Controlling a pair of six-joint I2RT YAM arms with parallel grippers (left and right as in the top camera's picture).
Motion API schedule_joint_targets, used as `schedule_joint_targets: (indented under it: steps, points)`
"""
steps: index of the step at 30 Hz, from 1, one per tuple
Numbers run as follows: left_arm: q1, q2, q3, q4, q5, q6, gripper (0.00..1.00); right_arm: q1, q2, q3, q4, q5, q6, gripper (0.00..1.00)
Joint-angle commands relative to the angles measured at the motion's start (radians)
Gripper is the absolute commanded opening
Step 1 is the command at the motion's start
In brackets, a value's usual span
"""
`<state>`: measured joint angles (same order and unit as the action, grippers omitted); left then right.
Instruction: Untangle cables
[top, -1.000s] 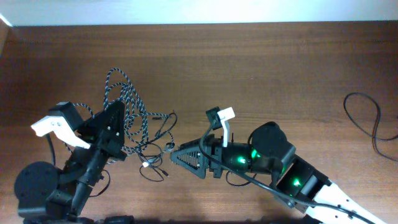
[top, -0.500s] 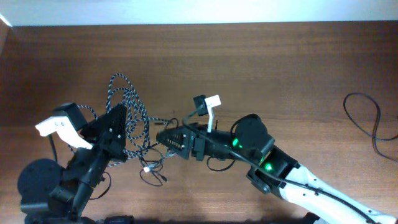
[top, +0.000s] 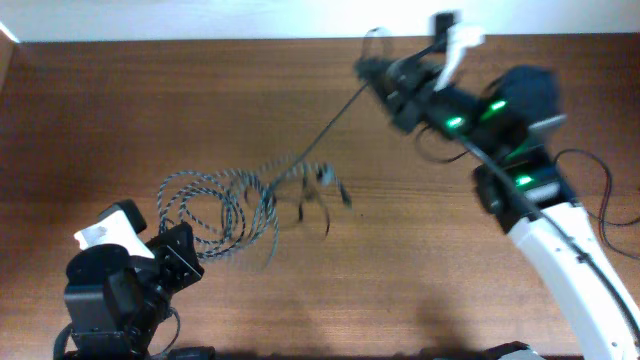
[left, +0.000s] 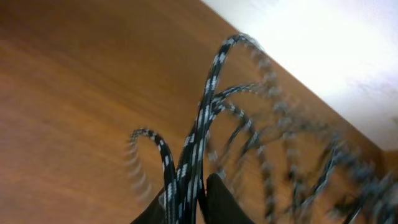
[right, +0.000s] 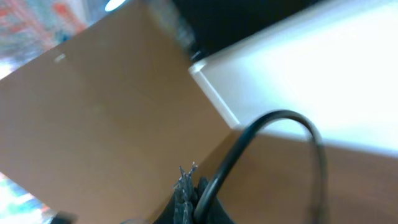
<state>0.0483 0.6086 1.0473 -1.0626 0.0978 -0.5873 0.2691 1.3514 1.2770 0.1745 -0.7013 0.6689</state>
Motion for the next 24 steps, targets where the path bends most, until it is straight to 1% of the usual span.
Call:
schedule_joint_targets:
  steps: [1, 2, 3, 4, 5, 6, 7, 8, 10, 12, 13, 15, 16, 18, 20, 22, 23, 24]
  points:
    - [0.0, -0.005, -0.039, -0.005, -0.158, -0.032, 0.43, -0.175, -0.02, 0.073, -0.05, 0.021, -0.071, 0.04]
    - [0.0, -0.005, -0.057, -0.004, -0.198, -0.061, 0.51, -0.217, -0.027, 0.073, -0.06, 0.019, -0.071, 0.04]
    - [0.0, -0.005, -0.079, 0.0, -0.23, -0.097, 0.55, -0.276, -0.038, 0.073, -0.075, 0.01, -0.071, 0.04]
    - [0.0, -0.005, -0.105, 0.0, -0.249, -0.161, 0.65, -0.319, -0.043, 0.072, -0.086, -0.05, -0.071, 0.04]
    - [0.0, -0.005, -0.122, 0.003, -0.249, -0.228, 0.93, -0.328, -0.043, 0.072, -0.102, -0.101, -0.071, 0.04]
    - [0.0, -0.005, -0.134, 0.007, -0.249, -0.294, 0.99, -0.325, -0.044, 0.072, -0.108, -0.115, -0.069, 0.04]
    - [0.0, -0.005, -0.147, 0.007, -0.248, -0.38, 0.99, -0.304, -0.044, 0.072, -0.111, -0.152, -0.066, 0.04]
    - [0.0, -0.005, -0.166, 0.013, -0.237, -0.415, 0.99, -0.277, -0.045, 0.072, -0.109, -0.189, -0.053, 0.04]
    - [0.0, -0.005, -0.199, 0.035, -0.202, -0.415, 0.99, -0.208, -0.045, 0.072, -0.103, -0.257, -0.033, 0.04]
    - [0.0, -0.005, -0.256, 0.106, -0.112, -0.414, 0.99, -0.153, -0.046, 0.073, -0.073, -0.294, -0.032, 0.04]
    - [0.0, -0.005, -0.286, 0.152, -0.058, -0.406, 0.99, -0.145, -0.047, 0.073, -0.066, -0.293, -0.032, 0.04]
    - [0.0, -0.005, -0.367, 0.315, 0.116, -0.272, 0.99, -0.145, -0.047, 0.072, -0.066, -0.294, -0.033, 0.04]
    - [0.0, -0.005, -0.409, 0.394, 0.206, -0.224, 0.99, -0.145, -0.047, 0.072, -0.066, -0.29, -0.034, 0.04]
    - [0.0, -0.005, -0.452, 0.443, 0.273, -0.203, 0.99, -0.145, -0.046, 0.071, -0.076, -0.282, -0.096, 0.04]
    - [0.0, -0.005, -0.507, 0.445, 0.368, -0.199, 0.99, -0.145, -0.046, 0.071, -0.097, -0.255, -0.097, 0.04]
    - [0.0, -0.006, -0.563, 0.445, 0.393, -0.192, 0.99, -0.145, -0.046, 0.071, -0.131, -0.216, -0.097, 0.04]
    - [0.0, -0.005, -0.578, 0.446, 0.393, -0.193, 0.99, -0.145, -0.046, 0.069, -0.153, -0.183, -0.097, 0.07]
    - [0.0, -0.006, -0.587, 0.462, 0.413, -0.193, 0.99, -0.145, -0.046, 0.069, -0.192, -0.131, -0.099, 0.24]
